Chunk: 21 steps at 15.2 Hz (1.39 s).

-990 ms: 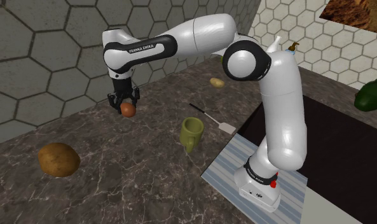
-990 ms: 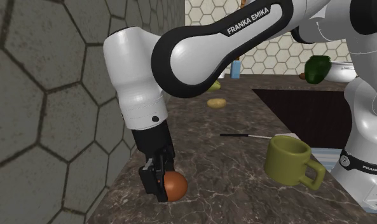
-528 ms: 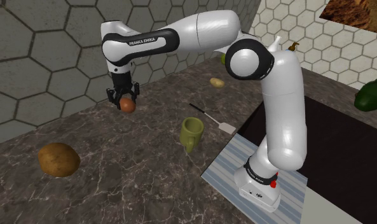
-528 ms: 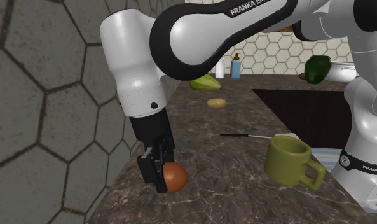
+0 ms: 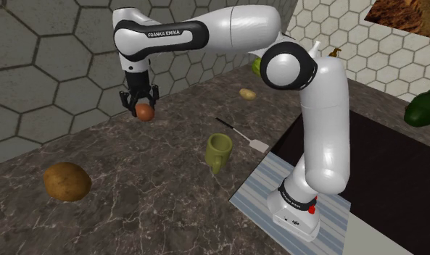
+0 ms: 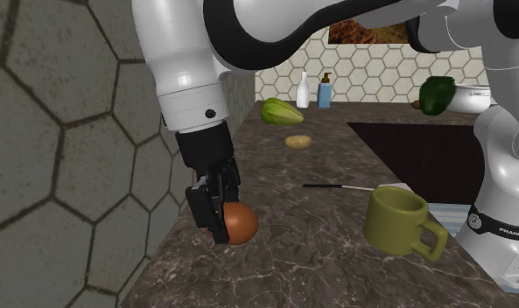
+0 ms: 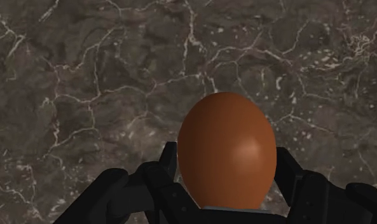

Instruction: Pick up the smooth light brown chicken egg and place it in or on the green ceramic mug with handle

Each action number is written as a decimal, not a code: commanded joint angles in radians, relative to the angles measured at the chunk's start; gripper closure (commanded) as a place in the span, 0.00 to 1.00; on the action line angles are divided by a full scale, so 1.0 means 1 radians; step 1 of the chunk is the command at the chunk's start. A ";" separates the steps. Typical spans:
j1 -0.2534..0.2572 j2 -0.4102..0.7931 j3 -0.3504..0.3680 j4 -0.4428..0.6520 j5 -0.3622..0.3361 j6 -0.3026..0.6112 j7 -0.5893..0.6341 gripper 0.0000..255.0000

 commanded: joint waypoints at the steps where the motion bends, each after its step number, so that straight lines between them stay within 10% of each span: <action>1: 0.001 -0.002 0.001 0.023 0.000 -0.025 0.003 1.00; 19: 0.017 0.012 0.005 0.282 -0.001 -0.268 0.025 1.00; 21: -0.010 -0.115 0.011 0.082 0.020 -0.195 0.014 1.00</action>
